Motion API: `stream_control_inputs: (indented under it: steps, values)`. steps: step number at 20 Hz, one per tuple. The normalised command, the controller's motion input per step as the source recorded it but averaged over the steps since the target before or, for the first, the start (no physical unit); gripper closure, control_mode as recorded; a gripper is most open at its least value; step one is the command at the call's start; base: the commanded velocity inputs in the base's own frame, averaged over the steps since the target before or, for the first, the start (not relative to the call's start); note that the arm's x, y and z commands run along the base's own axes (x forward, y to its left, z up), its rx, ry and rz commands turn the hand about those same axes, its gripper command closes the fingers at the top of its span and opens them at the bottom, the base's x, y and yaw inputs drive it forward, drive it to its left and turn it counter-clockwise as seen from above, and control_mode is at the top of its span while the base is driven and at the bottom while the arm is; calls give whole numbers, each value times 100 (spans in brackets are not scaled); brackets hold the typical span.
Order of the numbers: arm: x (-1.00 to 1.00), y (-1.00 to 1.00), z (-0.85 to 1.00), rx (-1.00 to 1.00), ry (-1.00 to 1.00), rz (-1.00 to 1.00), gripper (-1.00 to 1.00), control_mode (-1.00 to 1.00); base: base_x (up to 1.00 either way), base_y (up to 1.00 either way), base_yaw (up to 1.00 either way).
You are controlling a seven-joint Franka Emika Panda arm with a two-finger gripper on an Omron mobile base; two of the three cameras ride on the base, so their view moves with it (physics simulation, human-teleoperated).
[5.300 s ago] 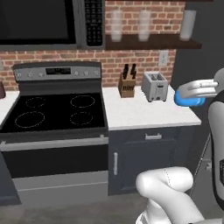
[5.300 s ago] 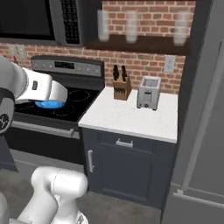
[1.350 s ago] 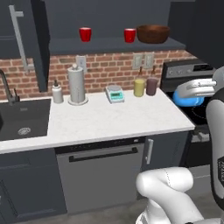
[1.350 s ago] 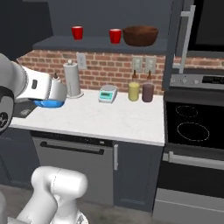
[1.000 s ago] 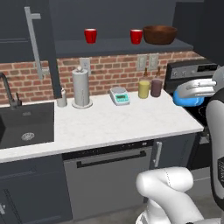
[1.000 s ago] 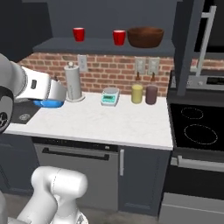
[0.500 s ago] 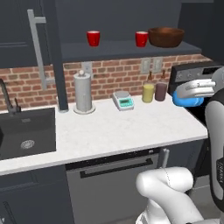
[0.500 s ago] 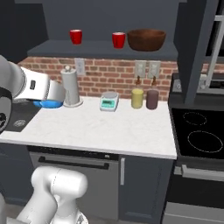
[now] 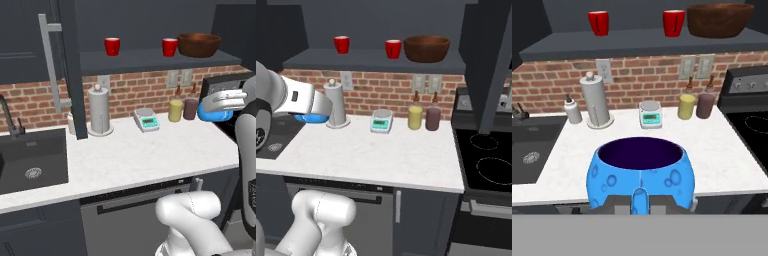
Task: Gather all objects into one cabinet and sort the glasses and bowls to opposite sides.
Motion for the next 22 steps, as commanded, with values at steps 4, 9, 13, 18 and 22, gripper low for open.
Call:
stream_control_inputs:
  steps: [4, 9, 13, 18, 22]
  values:
    - [0, 0, 0, 0, 0, 0, 100, 100, 12, 53, 0]
    - [0, 0, 0, 0, 0, 0, 100, 100, 23, 49, 1]
    - [0, 0, 0, 0, 0, 0, 100, 100, 36, 40, 1]
    - [0, 0, 0, 0, 0, 0, 100, 100, 34, 17, 4]
    - [0, 0, 0, 0, 0, 0, 100, 100, 30, 0, 8]
